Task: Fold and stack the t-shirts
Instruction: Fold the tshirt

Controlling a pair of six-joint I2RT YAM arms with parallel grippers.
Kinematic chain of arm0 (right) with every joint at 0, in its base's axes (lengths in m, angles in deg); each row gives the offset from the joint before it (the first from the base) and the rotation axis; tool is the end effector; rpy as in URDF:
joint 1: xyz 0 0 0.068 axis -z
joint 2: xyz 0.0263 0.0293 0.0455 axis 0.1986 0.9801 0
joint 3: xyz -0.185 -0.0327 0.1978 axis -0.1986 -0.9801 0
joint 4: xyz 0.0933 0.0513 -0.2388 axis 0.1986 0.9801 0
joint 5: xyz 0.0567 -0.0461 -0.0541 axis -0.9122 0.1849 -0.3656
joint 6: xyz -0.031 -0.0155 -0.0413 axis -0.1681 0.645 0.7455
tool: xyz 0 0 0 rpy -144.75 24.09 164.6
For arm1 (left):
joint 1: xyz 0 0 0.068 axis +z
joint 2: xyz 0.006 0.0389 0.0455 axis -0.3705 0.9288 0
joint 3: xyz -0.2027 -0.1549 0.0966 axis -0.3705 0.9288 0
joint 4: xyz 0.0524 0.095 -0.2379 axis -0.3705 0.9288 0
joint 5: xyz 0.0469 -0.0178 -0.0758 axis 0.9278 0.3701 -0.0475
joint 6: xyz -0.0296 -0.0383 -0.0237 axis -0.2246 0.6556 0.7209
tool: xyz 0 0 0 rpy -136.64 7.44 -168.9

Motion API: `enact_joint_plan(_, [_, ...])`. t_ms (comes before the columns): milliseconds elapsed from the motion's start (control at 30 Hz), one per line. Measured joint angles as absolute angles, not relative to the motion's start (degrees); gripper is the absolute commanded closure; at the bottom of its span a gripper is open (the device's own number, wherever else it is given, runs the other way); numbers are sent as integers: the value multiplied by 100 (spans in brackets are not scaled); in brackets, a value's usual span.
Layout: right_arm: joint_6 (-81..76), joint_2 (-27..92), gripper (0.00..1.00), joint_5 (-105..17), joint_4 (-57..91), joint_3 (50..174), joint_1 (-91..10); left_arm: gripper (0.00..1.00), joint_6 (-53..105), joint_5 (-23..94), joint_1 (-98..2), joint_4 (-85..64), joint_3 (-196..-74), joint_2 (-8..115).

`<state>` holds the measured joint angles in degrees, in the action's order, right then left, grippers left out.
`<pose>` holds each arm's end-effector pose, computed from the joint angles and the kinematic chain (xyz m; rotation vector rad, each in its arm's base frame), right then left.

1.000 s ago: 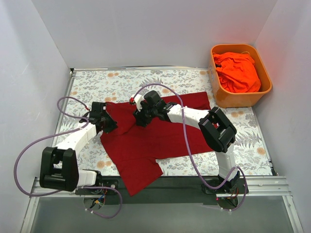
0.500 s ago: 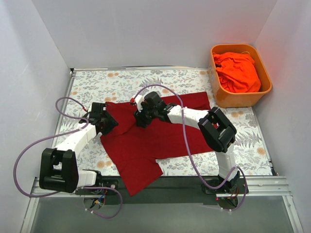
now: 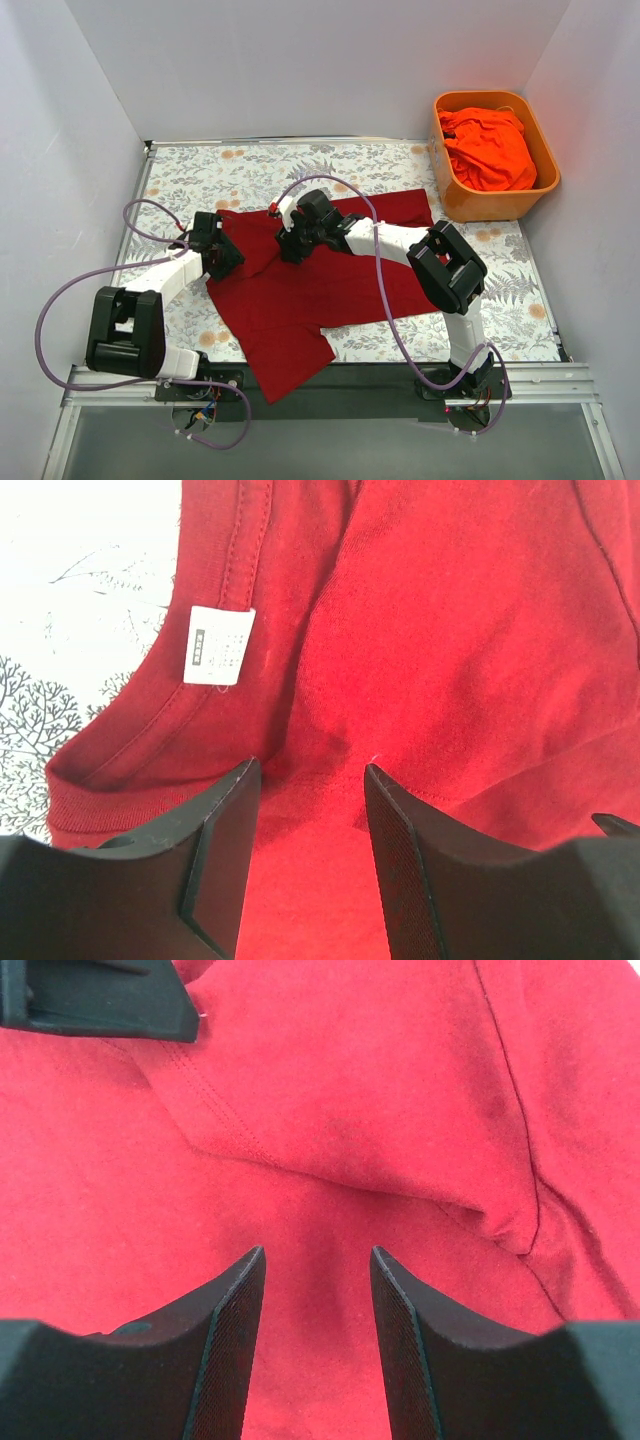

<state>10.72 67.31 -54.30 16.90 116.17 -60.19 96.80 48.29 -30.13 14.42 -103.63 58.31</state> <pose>0.2920 0.3490 0.1908 -1.2041 1.9337 0.7404 0.2506 -0.0341 0.1692 -1.6479 2.1538 -0.4085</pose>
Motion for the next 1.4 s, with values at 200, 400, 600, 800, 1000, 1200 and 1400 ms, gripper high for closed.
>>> enact_joint_plan(200, [1069, 6731, 55, -5432, 1640, 11615, -6019, 53, 9621, 4879, -3013, 1385, -10352, 5954])
enact_joint_plan(400, [1069, 6731, 55, -5432, 1629, 11612, -6019, 73, 9545, 4899, -3019, 1379, -10352, 6013])
enact_joint_plan(600, [1069, 6731, 55, -5432, 1629, 11612, -6019, 100, 9556, 4877, -3113, 1390, -10352, 6013])
enact_joint_plan(800, [1069, 6731, 55, -5430, 1629, 11612, -6019, 100, 9599, 4794, -3148, 1479, -10361, 5803])
enact_joint_plan(1000, [1069, 6731, 55, -5425, 1627, 11612, -6019, 100, 9711, 4757, -3164, 1748, -10571, 5370])
enact_joint_plan(1200, [1072, 6731, 55, -5325, 1620, 11595, -6017, 100, 9988, 4514, -3164, 2004, -10612, 4832])
enact_joint_plan(1400, [1072, 6725, 55, -5275, 1607, 11492, -5949, 100, 10301, 4156, -3164, 2233, -10562, 4428])
